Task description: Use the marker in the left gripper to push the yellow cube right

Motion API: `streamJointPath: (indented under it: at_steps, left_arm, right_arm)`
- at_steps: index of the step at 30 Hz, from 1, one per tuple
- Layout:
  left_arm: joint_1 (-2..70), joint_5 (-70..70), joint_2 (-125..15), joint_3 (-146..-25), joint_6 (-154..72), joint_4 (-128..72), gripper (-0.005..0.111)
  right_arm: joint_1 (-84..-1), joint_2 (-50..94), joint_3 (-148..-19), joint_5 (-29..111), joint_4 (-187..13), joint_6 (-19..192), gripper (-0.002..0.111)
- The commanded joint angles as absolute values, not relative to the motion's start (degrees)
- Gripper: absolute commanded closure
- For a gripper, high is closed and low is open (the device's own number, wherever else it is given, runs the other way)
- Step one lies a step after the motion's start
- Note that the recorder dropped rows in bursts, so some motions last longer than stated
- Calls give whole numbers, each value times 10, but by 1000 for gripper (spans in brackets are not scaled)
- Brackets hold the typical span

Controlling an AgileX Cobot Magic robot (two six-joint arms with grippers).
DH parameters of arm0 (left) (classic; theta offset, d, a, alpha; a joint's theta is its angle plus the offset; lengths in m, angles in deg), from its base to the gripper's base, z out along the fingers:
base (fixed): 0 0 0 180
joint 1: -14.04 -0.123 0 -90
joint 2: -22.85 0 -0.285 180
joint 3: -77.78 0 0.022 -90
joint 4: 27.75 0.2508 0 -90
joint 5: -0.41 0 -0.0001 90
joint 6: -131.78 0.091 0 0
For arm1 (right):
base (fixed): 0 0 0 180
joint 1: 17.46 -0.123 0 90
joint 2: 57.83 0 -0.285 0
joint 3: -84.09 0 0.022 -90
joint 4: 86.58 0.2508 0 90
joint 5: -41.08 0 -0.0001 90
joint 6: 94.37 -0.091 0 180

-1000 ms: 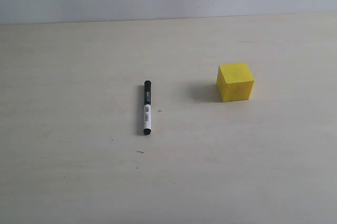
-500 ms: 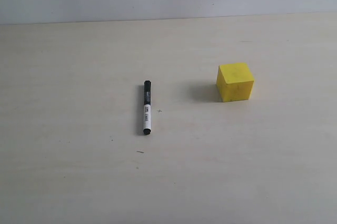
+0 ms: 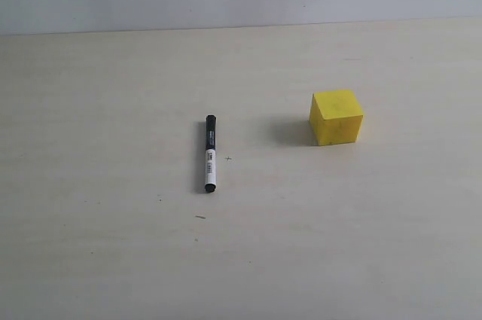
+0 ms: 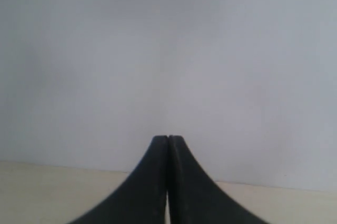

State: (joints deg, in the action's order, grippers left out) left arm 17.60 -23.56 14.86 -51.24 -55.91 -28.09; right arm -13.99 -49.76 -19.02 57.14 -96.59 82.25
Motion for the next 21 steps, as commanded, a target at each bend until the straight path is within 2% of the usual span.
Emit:
streamJointPath:
  at_steps: [1,7,17,21]
  left_arm:
    - [174,-198,151,-446,-534,-277,107]
    - [174,-96,151,-338,-530,-277,107]
    - [174,-76,151,-251,-530,-277,107]
    - [174,-79,151,-250,-532,-277,107]
  right_arm:
    - [-136,-500,-187,564,-966,826,108]
    - [-136,-500,-187,564,-966,826,108]
    - [-136,-500,-187,564,-966,826,108]
    - [-136,-500,-187,564,-966,826,108]
